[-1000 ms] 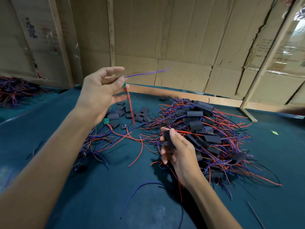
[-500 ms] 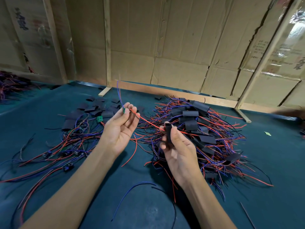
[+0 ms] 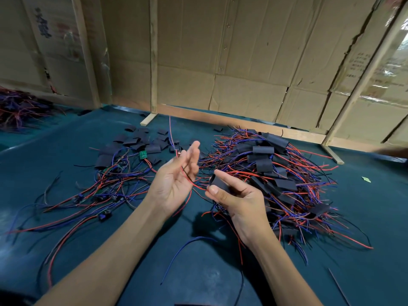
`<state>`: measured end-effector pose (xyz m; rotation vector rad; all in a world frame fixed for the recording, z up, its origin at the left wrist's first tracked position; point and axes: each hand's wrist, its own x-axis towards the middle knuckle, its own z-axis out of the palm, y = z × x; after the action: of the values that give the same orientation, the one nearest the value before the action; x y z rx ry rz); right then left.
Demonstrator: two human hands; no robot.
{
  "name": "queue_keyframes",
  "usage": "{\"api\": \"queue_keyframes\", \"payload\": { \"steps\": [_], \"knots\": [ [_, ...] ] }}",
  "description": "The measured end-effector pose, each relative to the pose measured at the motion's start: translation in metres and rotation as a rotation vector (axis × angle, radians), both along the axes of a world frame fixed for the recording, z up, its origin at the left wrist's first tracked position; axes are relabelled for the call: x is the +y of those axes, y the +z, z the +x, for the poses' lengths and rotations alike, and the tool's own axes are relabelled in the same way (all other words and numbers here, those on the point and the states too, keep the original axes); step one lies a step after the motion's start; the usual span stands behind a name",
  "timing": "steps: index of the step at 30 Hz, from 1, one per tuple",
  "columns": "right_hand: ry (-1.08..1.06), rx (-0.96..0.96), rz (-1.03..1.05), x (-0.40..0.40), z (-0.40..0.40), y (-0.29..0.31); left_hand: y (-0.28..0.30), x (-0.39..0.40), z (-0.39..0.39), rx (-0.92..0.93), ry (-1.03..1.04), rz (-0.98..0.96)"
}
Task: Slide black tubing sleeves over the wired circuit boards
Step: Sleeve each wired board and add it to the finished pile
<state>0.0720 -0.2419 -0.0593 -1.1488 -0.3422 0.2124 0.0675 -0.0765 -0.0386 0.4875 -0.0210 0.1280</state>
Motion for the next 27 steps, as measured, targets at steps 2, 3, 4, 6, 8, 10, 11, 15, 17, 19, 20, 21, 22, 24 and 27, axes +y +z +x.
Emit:
{"api": "queue_keyframes", "payload": {
  "steps": [2,3,4,6,8,10,11,15,17,19,20,21,22,24,27],
  "knots": [
    [-0.028,0.02,0.045,0.001,-0.001,0.001,-0.001,-0.005,0.0,-0.01,-0.08,0.084],
    [-0.04,0.032,0.081,0.0,0.0,0.003,-0.002,-0.007,0.001,-0.01,-0.116,0.14],
    [-0.049,0.04,0.115,-0.002,0.0,0.004,-0.003,-0.009,0.0,-0.006,-0.159,0.201],
    [-0.07,0.058,0.176,-0.005,0.001,0.007,-0.006,-0.01,-0.001,-0.001,-0.23,0.404],
    [-0.09,0.067,0.212,-0.007,0.002,0.006,-0.012,-0.012,-0.003,-0.04,-0.263,0.599],
    [-0.11,0.046,0.195,-0.007,0.003,0.005,-0.016,-0.014,-0.003,-0.053,-0.225,0.654],
    [-0.139,0.018,0.155,-0.007,0.004,0.004,-0.016,-0.014,-0.003,-0.053,-0.189,0.652],
    [-0.309,-0.177,-0.105,-0.01,0.003,0.004,-0.013,-0.012,-0.001,-0.061,-0.048,0.573],
    [-0.339,-0.263,-0.196,-0.009,0.002,0.003,-0.011,-0.01,0.0,-0.074,-0.006,0.539],
    [-0.34,-0.295,-0.239,-0.007,0.001,0.001,-0.01,-0.011,-0.001,-0.089,0.0,0.55],
    [-0.338,-0.3,-0.25,-0.006,0.0,0.0,-0.01,-0.013,-0.002,-0.093,-0.002,0.574],
    [-0.335,-0.302,-0.256,-0.005,0.0,0.0,-0.01,-0.015,-0.003,-0.093,-0.003,0.601],
    [-0.336,-0.304,-0.26,-0.005,-0.001,0.0,-0.011,-0.017,-0.003,-0.088,0.0,0.625],
    [-0.344,-0.304,-0.266,-0.006,0.0,0.0,-0.011,-0.018,-0.005,-0.078,0.015,0.67],
    [-0.345,-0.27,-0.246,-0.006,0.0,-0.002,-0.013,-0.017,-0.005,-0.061,0.032,0.73]
  ]
}}
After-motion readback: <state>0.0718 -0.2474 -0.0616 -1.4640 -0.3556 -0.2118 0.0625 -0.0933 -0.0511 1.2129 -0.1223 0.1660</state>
